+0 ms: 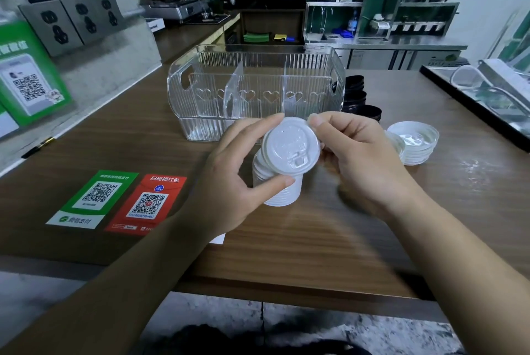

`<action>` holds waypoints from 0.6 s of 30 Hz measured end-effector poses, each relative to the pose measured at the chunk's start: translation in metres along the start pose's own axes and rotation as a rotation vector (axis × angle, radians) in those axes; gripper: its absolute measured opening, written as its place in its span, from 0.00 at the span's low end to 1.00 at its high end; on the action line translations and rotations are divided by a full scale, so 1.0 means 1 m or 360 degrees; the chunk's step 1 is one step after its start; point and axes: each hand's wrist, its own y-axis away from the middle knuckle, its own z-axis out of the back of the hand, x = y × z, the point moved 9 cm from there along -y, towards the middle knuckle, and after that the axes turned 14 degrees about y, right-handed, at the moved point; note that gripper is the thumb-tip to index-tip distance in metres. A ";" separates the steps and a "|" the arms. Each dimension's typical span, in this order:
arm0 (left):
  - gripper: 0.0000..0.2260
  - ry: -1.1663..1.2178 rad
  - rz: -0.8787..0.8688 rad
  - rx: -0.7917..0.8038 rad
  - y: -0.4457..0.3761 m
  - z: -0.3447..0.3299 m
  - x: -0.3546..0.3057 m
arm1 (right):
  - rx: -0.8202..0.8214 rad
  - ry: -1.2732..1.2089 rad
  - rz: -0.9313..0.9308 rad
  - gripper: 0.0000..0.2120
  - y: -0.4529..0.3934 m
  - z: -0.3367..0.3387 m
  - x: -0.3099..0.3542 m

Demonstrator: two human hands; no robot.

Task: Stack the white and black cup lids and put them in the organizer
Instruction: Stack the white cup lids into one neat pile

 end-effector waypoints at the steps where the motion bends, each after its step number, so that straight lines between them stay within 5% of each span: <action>1: 0.38 -0.0010 -0.0007 -0.0009 0.000 0.000 0.000 | 0.0003 0.0011 -0.0002 0.19 0.001 0.000 0.001; 5: 0.36 -0.0047 -0.0021 -0.0102 0.000 0.006 0.001 | -0.0095 0.0187 0.0129 0.12 0.005 0.005 0.014; 9: 0.33 -0.0146 -0.0079 -0.0208 0.000 0.013 -0.002 | -0.0004 0.0671 0.0444 0.34 0.015 -0.009 0.027; 12: 0.33 -0.0192 -0.0121 -0.0247 0.000 0.015 -0.005 | 0.0030 0.0902 0.0606 0.36 0.020 -0.021 0.034; 18: 0.49 -0.0186 0.0185 -0.0128 0.002 0.010 0.018 | -0.0034 0.0863 0.0446 0.30 0.011 -0.009 0.019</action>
